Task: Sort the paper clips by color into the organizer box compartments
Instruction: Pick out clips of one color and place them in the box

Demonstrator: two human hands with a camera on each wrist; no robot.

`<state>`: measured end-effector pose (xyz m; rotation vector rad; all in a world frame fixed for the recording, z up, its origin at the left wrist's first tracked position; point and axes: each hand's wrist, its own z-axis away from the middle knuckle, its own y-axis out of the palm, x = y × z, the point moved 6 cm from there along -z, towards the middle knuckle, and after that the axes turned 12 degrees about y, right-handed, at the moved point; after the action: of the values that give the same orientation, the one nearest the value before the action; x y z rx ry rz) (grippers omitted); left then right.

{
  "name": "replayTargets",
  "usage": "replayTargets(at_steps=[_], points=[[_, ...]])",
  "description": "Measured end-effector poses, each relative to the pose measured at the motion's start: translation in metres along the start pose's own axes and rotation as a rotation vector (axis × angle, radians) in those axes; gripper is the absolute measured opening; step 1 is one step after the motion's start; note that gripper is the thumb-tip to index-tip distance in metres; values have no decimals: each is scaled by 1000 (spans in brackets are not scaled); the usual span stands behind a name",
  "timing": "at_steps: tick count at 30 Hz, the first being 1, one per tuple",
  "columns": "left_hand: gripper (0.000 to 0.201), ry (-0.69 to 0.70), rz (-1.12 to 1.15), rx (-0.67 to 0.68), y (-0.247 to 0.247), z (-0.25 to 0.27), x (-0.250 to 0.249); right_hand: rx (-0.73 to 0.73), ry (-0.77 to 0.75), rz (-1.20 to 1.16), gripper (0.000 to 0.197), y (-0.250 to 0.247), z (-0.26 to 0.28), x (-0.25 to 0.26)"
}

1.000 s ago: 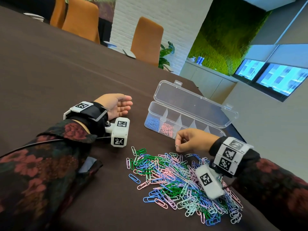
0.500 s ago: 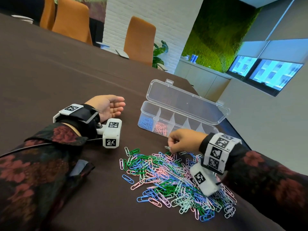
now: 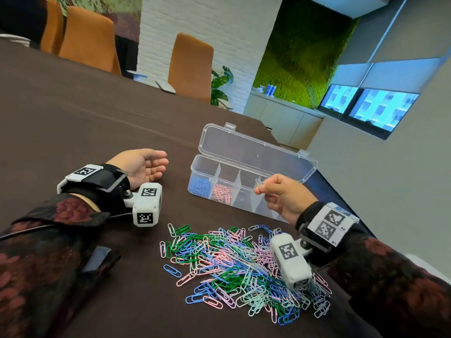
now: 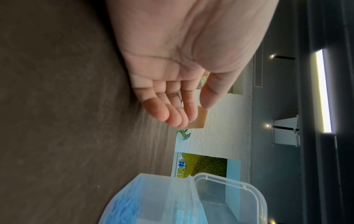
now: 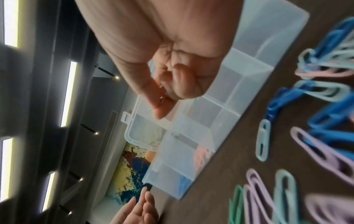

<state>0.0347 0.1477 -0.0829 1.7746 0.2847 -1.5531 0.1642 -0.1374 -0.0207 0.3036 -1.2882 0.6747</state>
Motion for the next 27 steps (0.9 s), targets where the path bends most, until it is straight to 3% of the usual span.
replayTargets(at_steps=[3, 6, 10, 14, 16, 19, 21, 25, 27], points=[[14, -1, 7, -3, -2, -2, 1, -127, -37, 199, 30, -6, -10, 23], [17, 0, 28, -2, -2, -3, 1, -152, 30, 342, 25, -1, -21, 35], [17, -7, 44, 1, -2, -4, 1, -115, 149, 168, 3, 10, -27, 40], [15, -14, 37, 0, -2, -4, 1, -103, 145, 123, 34, 8, -31, 44], [15, -14, 32, -2, -1, -2, 0, -86, 118, 99, 25, 9, -26, 46], [18, -6, 26, -14, 0, 1, -1, -95, -22, 240, 8, 15, -10, 49], [19, -2, 24, -20, 1, 4, -2, 28, -143, 454, 17, 35, 6, 49], [19, -12, 56, -29, 2, 10, -4, 416, -260, 1122, 15, 101, 34, 24], [19, -11, 76, -41, 1, 11, -5, 475, -279, 1300, 15, 128, 36, 11]])
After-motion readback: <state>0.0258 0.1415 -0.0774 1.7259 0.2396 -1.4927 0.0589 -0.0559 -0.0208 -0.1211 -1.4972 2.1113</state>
